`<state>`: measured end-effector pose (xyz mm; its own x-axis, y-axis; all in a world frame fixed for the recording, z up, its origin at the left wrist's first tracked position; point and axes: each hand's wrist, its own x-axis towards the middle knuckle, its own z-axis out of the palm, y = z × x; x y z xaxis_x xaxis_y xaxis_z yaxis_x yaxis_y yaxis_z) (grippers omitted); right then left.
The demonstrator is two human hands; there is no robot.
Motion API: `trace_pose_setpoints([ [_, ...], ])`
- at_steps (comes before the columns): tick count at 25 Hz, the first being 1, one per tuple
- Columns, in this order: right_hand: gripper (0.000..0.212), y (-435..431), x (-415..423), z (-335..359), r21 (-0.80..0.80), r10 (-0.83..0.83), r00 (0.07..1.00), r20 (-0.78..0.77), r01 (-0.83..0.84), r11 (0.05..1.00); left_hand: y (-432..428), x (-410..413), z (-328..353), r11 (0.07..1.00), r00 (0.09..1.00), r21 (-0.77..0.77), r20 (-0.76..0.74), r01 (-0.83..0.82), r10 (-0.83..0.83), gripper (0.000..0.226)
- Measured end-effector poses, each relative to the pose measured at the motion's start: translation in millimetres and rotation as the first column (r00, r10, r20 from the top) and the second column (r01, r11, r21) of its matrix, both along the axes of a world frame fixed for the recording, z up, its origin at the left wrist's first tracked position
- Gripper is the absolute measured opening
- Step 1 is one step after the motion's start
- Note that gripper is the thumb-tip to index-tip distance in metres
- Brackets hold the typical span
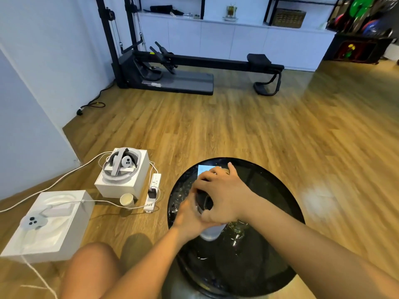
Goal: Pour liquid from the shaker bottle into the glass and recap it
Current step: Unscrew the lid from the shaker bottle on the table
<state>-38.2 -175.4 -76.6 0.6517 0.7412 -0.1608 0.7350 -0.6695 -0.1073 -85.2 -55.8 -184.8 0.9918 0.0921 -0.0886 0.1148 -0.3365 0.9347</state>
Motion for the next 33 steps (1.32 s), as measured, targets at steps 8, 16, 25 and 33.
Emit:
trace_pose_setpoints([
  [8, 0.081, 12.8, -5.4, 4.3, -0.150, -0.399, 0.899, 0.184, 0.426, 0.892, -0.3, -2.9, -1.9, 0.997, 0.998, -0.070, -0.064, -0.027, 0.023, 0.077],
  [16, 0.089, 0.2, 3.4, 15.2, -0.061, -0.129, 0.970, -0.205, 0.119, 0.991, 0.9, -2.3, 0.1, 0.999, 1.000, -0.050, -0.030, 0.000, -0.001, 0.092],
  [25, 0.060, 3.4, 8.4, 18.4, -0.099, -0.172, 0.959, -0.223, 0.154, 0.983, 1.7, -3.3, 0.9, 0.995, 1.000, -0.100, -0.009, 0.015, -0.016, 0.088],
  [33, 0.079, 15.9, 0.0, 15.0, -0.223, -0.511, 0.859, 0.030, 0.505, 0.834, 2.3, -2.7, -1.2, 0.995, 0.998, -0.101, -0.061, 0.014, -0.020, 0.085],
])
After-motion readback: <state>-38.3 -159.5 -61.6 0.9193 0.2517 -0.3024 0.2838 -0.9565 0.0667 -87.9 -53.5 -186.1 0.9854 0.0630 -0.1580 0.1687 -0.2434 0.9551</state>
